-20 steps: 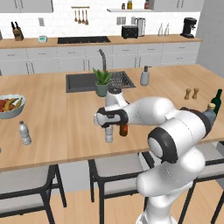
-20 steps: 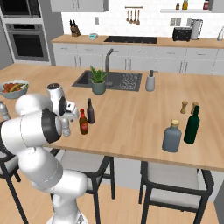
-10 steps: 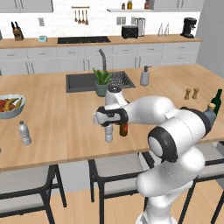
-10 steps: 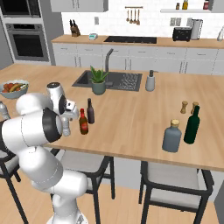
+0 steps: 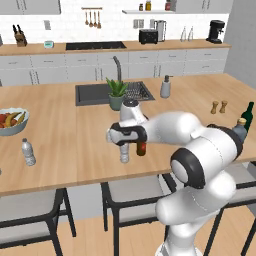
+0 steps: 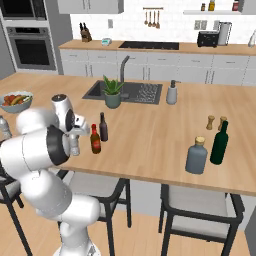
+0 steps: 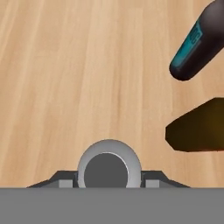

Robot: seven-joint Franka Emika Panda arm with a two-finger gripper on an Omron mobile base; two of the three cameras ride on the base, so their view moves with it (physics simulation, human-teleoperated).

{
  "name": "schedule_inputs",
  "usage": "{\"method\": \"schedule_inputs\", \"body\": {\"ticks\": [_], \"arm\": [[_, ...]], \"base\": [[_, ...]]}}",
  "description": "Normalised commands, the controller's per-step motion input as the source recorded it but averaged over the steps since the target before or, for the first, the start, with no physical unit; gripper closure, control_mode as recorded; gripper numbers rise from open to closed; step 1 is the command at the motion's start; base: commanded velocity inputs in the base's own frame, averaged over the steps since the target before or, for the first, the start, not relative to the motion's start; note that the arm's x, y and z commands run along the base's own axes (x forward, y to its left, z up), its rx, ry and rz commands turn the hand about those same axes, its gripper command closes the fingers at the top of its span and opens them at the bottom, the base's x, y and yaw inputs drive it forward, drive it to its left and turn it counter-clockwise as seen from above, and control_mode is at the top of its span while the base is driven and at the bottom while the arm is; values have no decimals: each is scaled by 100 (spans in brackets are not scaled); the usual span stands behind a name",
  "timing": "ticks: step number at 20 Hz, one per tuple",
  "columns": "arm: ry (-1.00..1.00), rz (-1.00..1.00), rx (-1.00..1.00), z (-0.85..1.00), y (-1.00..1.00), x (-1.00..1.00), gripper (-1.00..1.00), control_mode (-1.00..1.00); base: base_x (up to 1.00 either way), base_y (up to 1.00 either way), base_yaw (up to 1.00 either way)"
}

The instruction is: Move the plastic bottles in the middle to the plastics group, and the glass bottles in the middle to the glass group.

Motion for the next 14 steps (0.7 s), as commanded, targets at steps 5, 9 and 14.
{"method": "schedule_inputs", "body": {"ticks": [5,9,14], "arm": [[-9,6,2,21,7,-61,100,-100],[-1,16,1,31,46,-39,100,-100],[0,22,0,34,68,-2,100,-100]], "base": [[0,0,0],[0,0,0],[0,0,0]]}}
